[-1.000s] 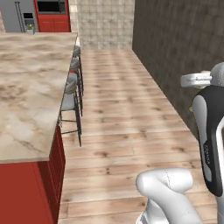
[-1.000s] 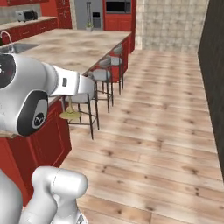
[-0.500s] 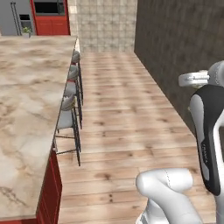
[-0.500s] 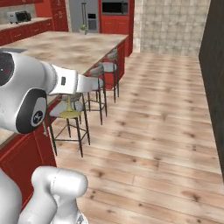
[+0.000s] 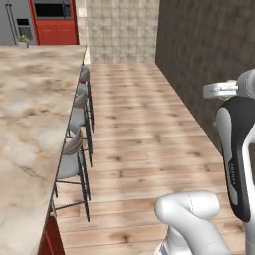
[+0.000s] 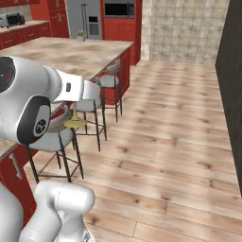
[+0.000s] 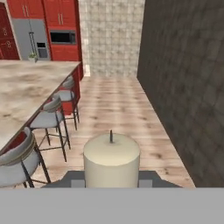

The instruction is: Get the candle and the beer from the cabinet and move them to the dining counter.

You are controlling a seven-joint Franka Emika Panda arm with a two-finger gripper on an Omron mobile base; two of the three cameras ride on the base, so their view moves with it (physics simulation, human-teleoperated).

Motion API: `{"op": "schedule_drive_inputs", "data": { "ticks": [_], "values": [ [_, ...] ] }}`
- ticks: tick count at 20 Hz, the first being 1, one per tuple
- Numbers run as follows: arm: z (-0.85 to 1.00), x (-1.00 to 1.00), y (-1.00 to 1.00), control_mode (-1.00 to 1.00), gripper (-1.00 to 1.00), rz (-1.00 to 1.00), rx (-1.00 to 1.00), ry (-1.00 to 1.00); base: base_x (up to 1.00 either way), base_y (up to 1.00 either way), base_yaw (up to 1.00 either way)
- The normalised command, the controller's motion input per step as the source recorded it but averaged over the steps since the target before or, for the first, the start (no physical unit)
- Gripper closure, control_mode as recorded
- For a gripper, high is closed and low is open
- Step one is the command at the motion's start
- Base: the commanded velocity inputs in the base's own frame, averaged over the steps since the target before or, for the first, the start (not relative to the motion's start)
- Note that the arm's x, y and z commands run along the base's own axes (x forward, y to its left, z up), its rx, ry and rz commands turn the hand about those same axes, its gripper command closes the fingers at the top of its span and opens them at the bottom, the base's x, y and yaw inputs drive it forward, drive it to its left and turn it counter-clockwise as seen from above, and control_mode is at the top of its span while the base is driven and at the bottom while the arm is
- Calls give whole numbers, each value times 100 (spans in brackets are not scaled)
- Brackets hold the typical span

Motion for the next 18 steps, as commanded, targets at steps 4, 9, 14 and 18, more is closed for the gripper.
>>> {"op": "schedule_drive_inputs", "data": {
  "ticks": [4, 9, 14, 18],
  "values": [
    [0, 0, 0, 100, 100, 0, 0, 0, 100, -36, 0],
    [0, 0, 0, 100, 100, 0, 0, 0, 100, -45, 0],
    [0, 0, 0, 100, 100, 0, 0, 0, 100, -50, 0],
    [0, 0, 0, 100, 100, 0, 0, 0, 100, -59, 2]
  ]
}}
